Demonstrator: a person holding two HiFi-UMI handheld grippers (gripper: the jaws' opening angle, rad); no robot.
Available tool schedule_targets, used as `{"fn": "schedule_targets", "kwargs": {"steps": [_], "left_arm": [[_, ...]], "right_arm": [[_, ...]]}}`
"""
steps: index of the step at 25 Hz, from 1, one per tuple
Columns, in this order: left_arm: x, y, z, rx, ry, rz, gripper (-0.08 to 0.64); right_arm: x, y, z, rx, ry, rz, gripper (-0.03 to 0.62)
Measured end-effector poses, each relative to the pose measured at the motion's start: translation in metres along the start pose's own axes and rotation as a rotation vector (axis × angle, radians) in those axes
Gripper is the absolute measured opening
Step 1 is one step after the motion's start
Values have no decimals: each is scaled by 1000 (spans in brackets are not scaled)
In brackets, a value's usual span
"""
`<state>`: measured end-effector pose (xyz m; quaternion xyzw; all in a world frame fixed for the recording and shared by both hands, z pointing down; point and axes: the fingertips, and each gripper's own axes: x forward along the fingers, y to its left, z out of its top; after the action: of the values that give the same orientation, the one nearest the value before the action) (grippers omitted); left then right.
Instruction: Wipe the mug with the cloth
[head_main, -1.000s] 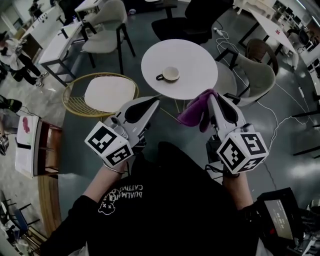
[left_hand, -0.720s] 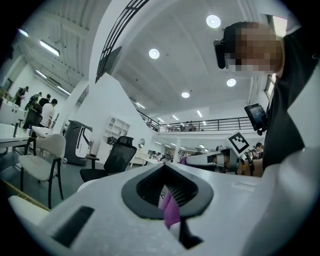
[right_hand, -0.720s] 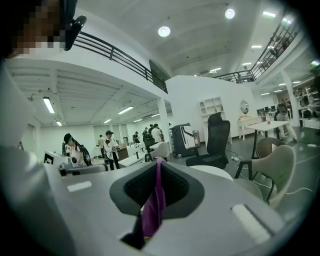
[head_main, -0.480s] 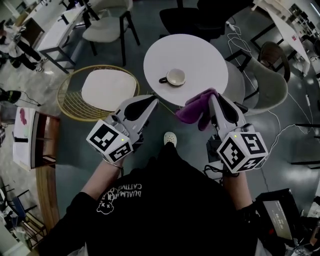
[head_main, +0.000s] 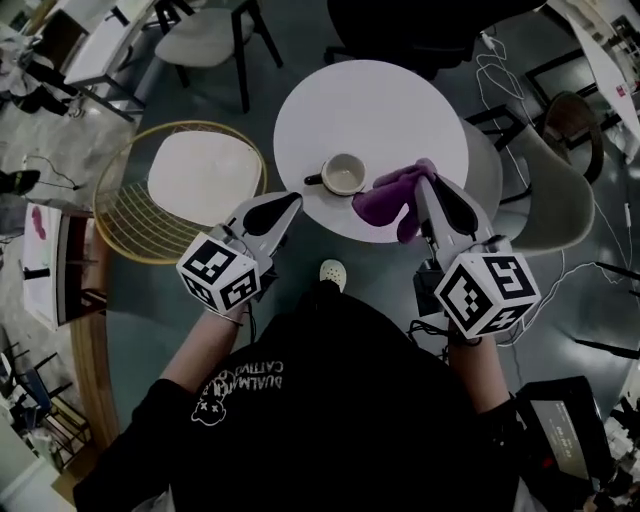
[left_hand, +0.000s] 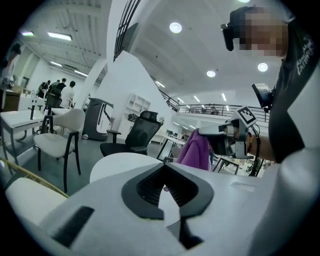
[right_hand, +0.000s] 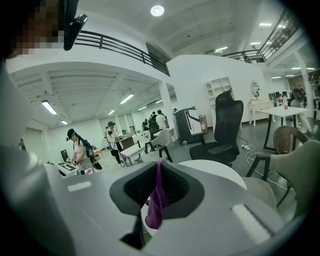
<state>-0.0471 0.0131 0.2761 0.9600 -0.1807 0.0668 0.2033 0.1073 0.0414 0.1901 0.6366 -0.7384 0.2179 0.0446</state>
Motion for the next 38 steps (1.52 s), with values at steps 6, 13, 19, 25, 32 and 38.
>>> {"fn": "schedule_targets", "kwargs": {"steps": [6, 13, 19, 25, 32, 38], "left_arm": [[37, 48, -41, 73, 137, 118, 2], [79, 79, -73, 92, 240, 129, 104], [81, 97, -103, 142, 392, 55, 180], [101, 105, -135, 286, 554, -69, 194], [128, 96, -120, 305, 559, -165, 134], [126, 94, -135, 320, 564, -208, 104]], "right_arm": [[47, -49, -2, 31, 58, 37, 31], [80, -93, -17, 64, 114, 30, 31], [104, -98, -19, 120, 124, -28, 32], [127, -104, -20, 115, 151, -59, 32], [141, -121, -8, 147, 174, -82, 31], [154, -129, -29, 194, 196, -92, 31]]}}
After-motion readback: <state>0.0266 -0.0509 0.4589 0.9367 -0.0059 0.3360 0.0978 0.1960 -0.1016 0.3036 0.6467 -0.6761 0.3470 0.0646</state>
